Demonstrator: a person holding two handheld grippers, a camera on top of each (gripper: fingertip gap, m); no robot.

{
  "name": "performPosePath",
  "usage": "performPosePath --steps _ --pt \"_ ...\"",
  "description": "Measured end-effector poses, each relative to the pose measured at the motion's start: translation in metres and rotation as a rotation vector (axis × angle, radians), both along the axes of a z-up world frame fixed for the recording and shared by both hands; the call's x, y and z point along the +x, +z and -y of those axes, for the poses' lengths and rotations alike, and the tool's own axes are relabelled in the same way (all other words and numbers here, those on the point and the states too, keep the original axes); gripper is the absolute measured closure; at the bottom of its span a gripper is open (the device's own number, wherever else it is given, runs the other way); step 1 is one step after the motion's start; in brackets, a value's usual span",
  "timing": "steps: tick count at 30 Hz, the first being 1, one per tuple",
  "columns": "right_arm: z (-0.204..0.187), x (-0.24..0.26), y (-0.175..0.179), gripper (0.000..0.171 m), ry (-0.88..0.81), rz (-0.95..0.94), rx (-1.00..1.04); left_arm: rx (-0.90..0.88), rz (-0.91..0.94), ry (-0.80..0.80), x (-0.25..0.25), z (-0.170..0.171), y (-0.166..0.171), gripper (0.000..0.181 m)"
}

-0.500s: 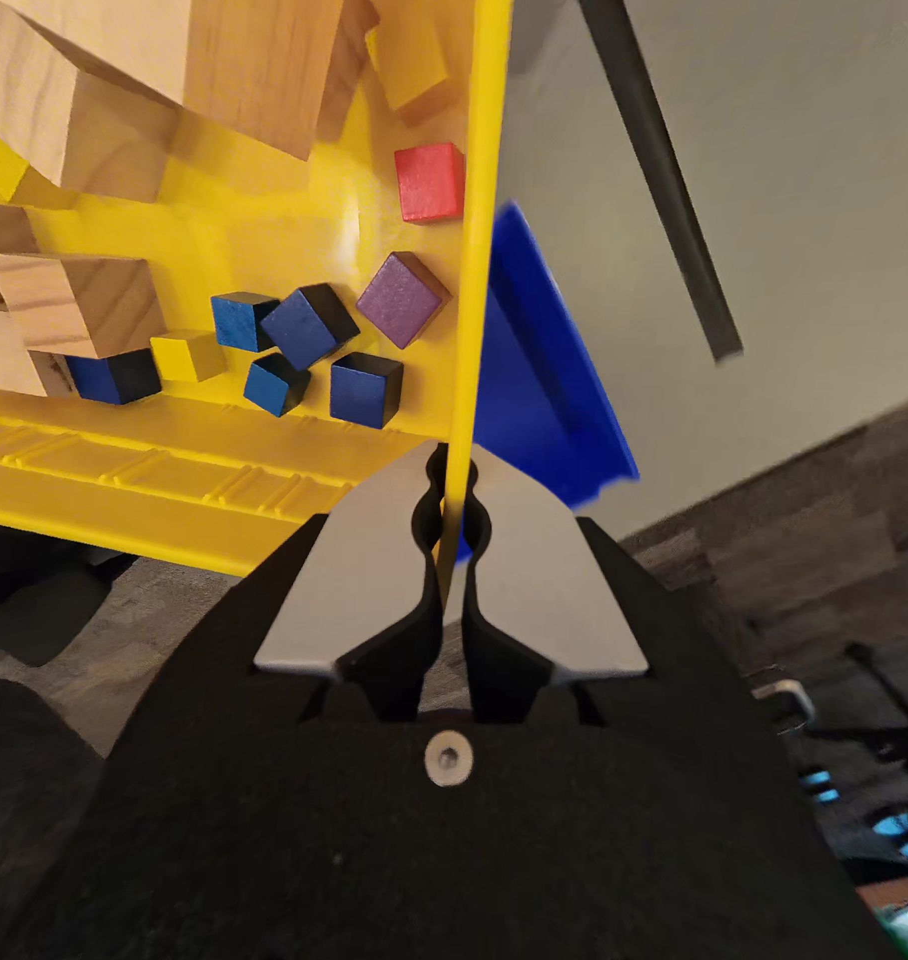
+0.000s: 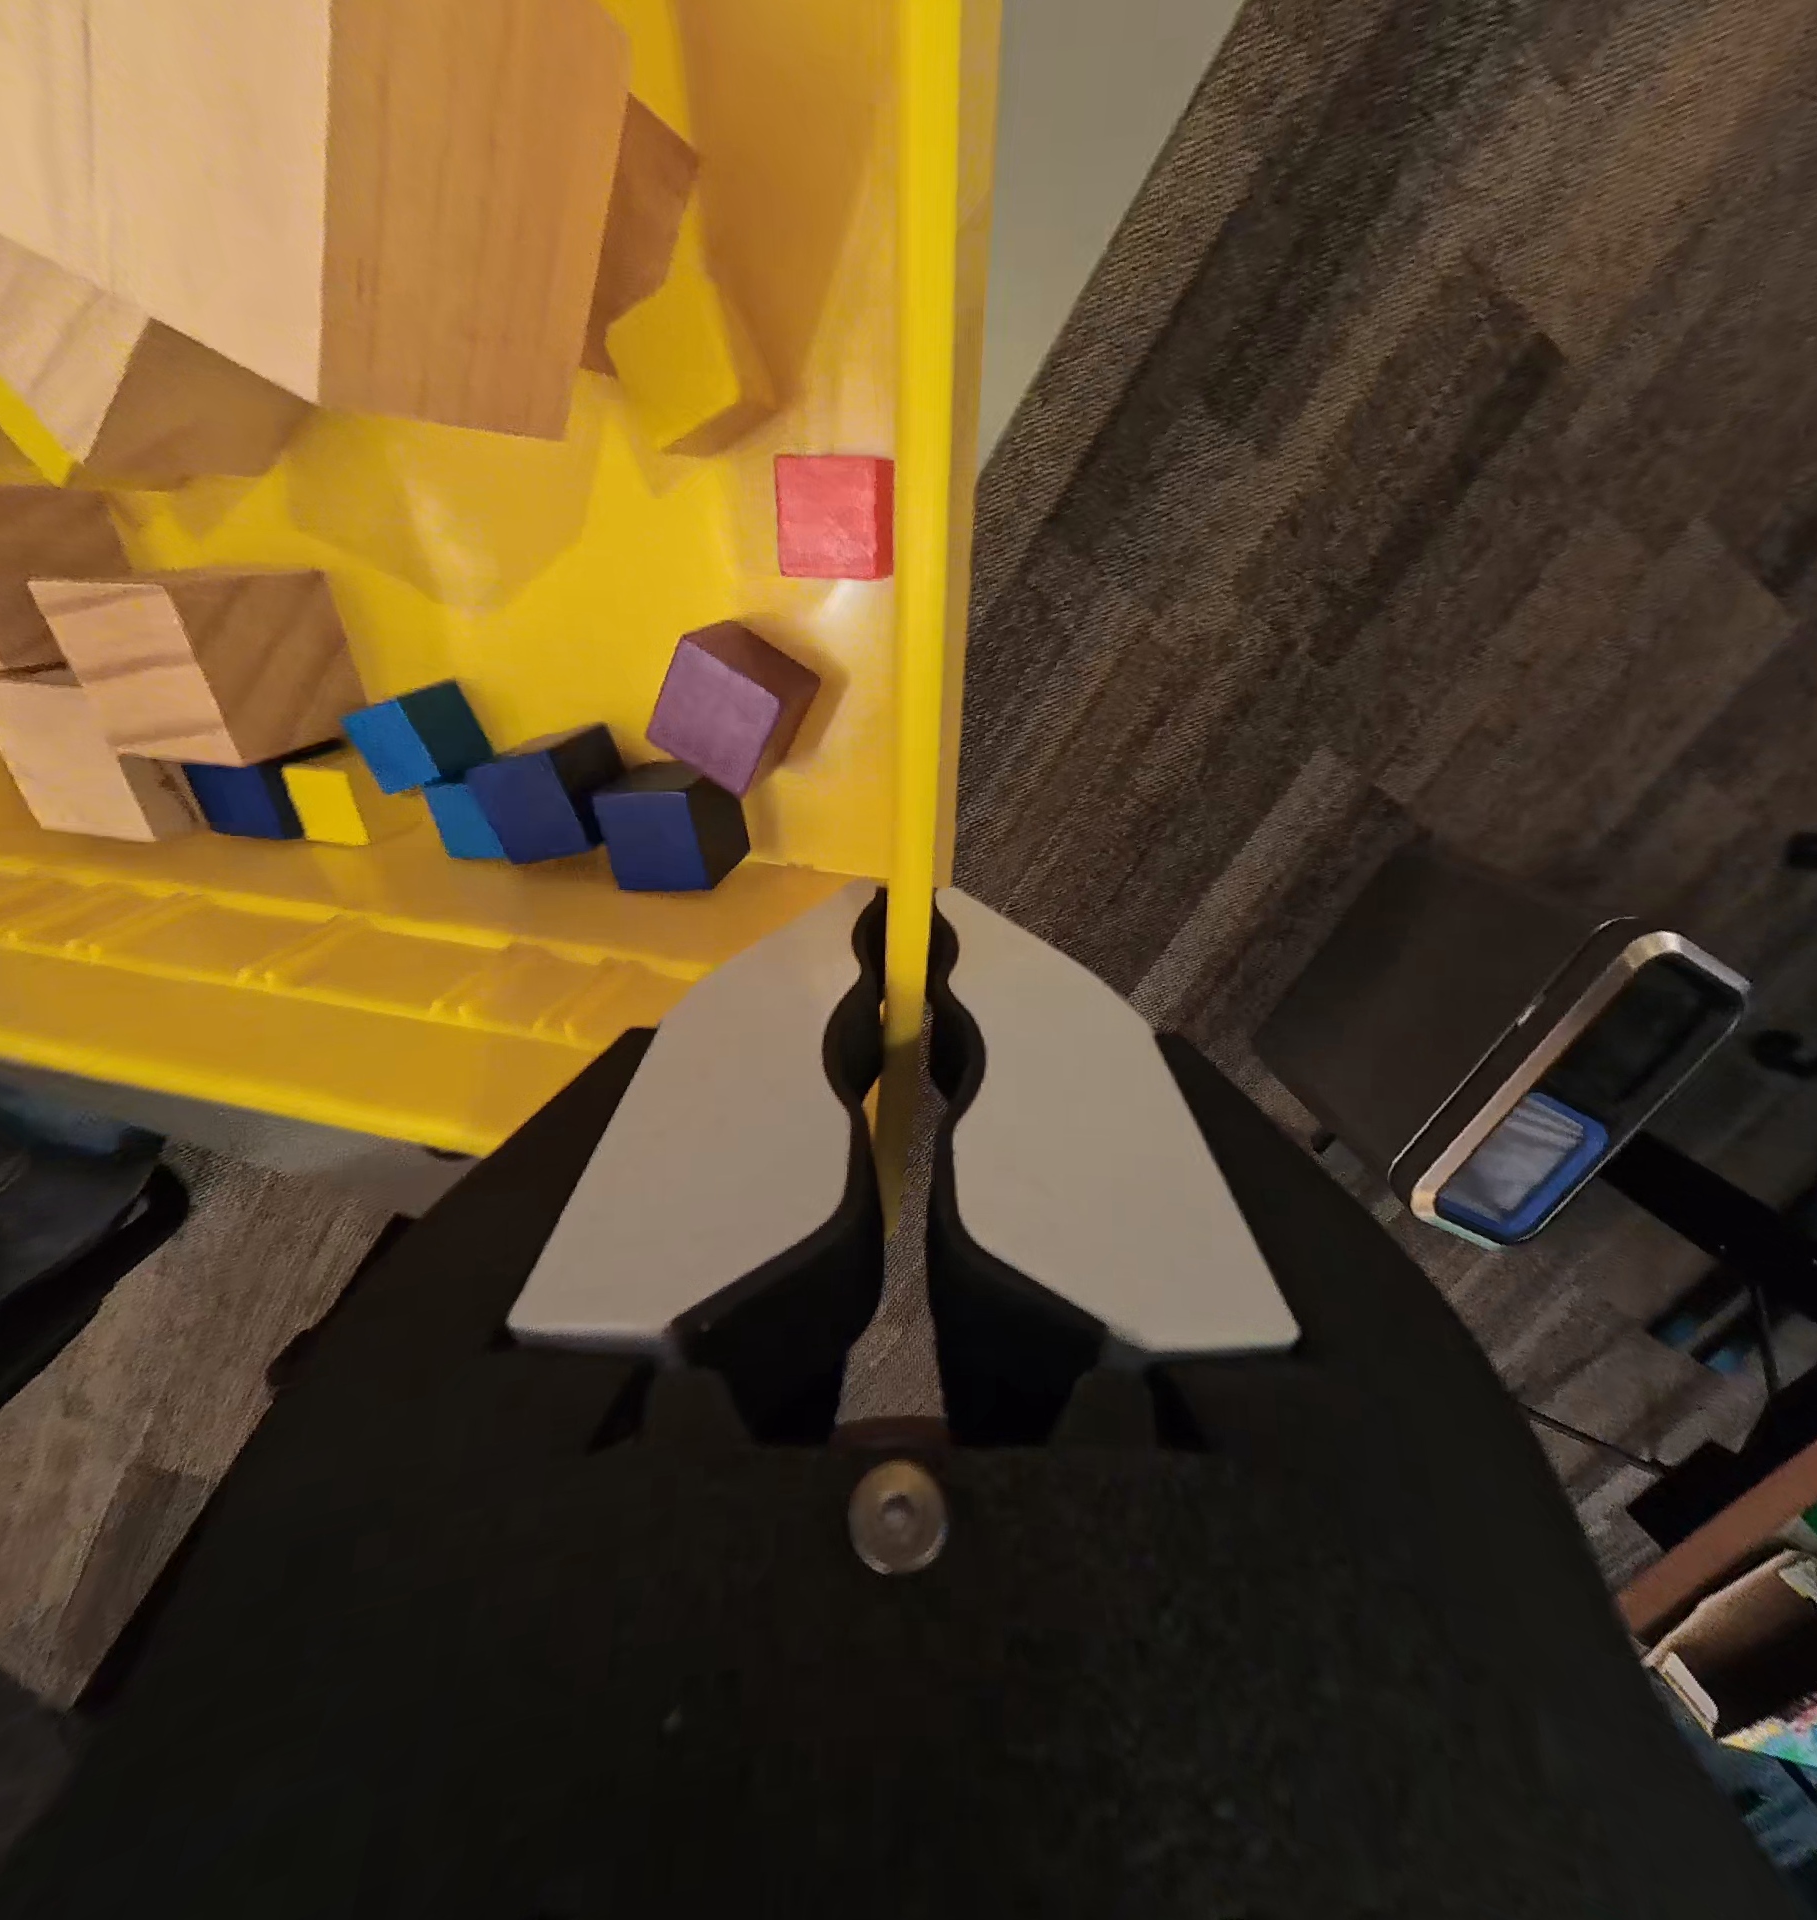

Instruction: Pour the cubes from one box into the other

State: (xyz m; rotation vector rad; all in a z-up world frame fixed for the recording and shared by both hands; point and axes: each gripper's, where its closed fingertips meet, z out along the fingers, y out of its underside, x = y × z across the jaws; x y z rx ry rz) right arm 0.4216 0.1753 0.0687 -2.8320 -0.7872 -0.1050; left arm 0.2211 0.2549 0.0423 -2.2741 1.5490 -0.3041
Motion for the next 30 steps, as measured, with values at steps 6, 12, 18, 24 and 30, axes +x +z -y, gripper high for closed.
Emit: performPosePath --steps 6,12,18,24,30 --pt "0.002 0.005 -0.022 0.166 -0.011 0.005 0.127 0.106 0.001 -0.034 0.014 -0.015 -0.012 0.177" --pt "0.004 -0.008 -0.028 0.168 -0.070 -0.011 0.235 0.186 0.005 -0.043 -0.002 -0.009 -0.010 0.177" --pt "-0.003 -0.025 -0.020 0.168 -0.081 0.037 0.311 0.252 -0.004 -0.012 -0.025 -0.004 -0.008 0.177" --pt "-0.028 -0.049 0.002 0.167 -0.069 0.085 0.500 0.390 0.001 0.079 -0.057 -0.010 0.006 0.177" --pt "-0.041 -0.063 0.018 0.167 -0.020 0.159 0.609 0.432 0.090 0.162 -0.072 -0.007 0.006 0.177"
